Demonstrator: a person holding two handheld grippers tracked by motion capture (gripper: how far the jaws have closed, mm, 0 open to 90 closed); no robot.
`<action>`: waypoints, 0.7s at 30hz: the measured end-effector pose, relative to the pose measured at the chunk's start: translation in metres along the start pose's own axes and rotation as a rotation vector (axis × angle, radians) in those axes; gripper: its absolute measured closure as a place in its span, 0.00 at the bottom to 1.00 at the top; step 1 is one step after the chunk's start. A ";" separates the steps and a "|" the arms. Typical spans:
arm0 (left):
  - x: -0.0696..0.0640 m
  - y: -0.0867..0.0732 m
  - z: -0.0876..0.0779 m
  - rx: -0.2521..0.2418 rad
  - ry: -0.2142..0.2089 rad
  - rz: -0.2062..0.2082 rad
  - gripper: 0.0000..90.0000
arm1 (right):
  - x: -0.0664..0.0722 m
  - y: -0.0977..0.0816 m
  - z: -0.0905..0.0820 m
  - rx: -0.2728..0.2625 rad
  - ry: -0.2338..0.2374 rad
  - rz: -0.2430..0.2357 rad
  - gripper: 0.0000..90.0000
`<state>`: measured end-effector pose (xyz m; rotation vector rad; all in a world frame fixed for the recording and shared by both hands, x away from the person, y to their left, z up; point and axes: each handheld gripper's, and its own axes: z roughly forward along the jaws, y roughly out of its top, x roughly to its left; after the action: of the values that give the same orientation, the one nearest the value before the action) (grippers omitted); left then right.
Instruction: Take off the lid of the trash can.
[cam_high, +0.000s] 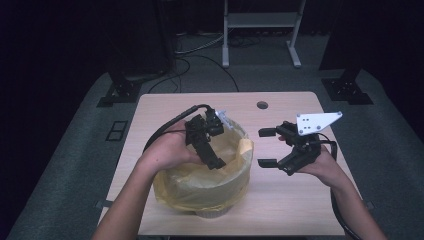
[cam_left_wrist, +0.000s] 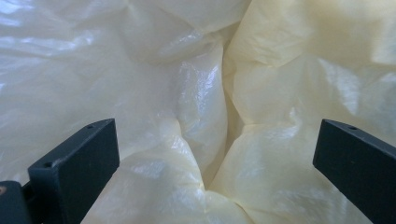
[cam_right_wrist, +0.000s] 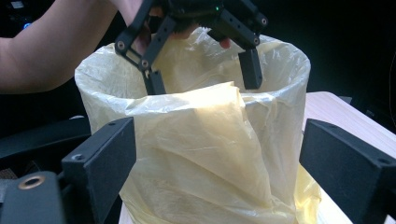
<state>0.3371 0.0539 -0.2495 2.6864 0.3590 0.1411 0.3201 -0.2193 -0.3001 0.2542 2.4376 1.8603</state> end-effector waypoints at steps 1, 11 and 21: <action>0.000 0.000 0.000 0.000 0.000 0.000 0.00 | 0.000 0.000 0.000 0.000 0.000 0.000 0.11; 0.003 -0.031 -0.027 -0.012 0.005 -0.002 0.00 | -0.001 -0.001 0.001 0.000 0.003 0.004 0.11; 0.006 -0.062 -0.037 -0.025 -0.002 -0.030 0.00 | -0.001 -0.002 0.006 0.006 0.012 0.004 0.11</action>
<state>0.3229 0.1248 -0.2420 2.6550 0.3939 0.1335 0.3217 -0.2139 -0.3035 0.2486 2.4522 1.8624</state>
